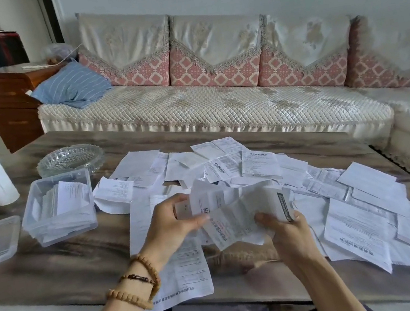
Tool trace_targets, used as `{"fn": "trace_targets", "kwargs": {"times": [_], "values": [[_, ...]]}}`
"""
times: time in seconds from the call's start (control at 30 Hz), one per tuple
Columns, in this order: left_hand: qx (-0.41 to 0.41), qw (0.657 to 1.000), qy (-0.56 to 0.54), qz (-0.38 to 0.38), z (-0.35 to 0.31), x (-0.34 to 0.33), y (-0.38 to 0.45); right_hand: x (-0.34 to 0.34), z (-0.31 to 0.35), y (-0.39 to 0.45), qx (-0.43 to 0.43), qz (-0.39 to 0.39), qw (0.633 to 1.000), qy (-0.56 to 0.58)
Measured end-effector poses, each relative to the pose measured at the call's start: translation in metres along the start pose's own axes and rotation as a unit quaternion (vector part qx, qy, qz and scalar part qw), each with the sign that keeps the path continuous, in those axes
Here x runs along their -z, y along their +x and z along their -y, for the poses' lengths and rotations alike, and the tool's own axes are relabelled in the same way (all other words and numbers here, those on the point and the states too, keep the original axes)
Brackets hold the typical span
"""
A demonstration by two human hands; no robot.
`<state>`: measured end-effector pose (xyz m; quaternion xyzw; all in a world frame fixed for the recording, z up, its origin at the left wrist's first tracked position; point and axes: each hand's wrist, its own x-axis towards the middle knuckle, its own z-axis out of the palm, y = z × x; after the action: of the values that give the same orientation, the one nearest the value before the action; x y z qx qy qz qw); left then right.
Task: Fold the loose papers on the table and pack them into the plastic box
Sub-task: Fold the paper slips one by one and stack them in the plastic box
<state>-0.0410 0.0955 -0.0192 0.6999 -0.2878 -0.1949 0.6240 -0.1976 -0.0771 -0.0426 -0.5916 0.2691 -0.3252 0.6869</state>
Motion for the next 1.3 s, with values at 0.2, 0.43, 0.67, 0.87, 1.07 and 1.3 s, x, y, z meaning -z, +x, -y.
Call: {"fn": "trace_targets", "kwargs": {"times": [0.2,0.43,0.67,0.87,1.07,1.3], "values": [[0.053,0.998,0.011,-0.025,0.03,-0.032,-0.013,0.029,-0.022,-0.009,-0.043,0.011,0.999,0.013],[0.017,0.999,0.032,0.026,0.019,-0.048,-0.009,0.03,-0.008,-0.002,0.006,0.055,0.987,-0.154],[0.036,0.998,-0.047,-0.011,0.024,-0.042,-0.01,0.035,-0.012,-0.009,-0.005,0.079,0.995,-0.065],[0.053,0.999,-0.014,-0.002,0.034,-0.063,-0.016,0.026,-0.021,-0.013,0.001,0.019,0.999,-0.036],[0.052,0.993,-0.067,0.079,0.028,-0.056,-0.01,0.034,-0.011,-0.008,-0.015,0.068,0.997,-0.021],[0.047,0.994,-0.031,0.092,0.031,-0.06,-0.007,0.037,-0.006,-0.007,-0.005,0.087,0.995,-0.056]]}}
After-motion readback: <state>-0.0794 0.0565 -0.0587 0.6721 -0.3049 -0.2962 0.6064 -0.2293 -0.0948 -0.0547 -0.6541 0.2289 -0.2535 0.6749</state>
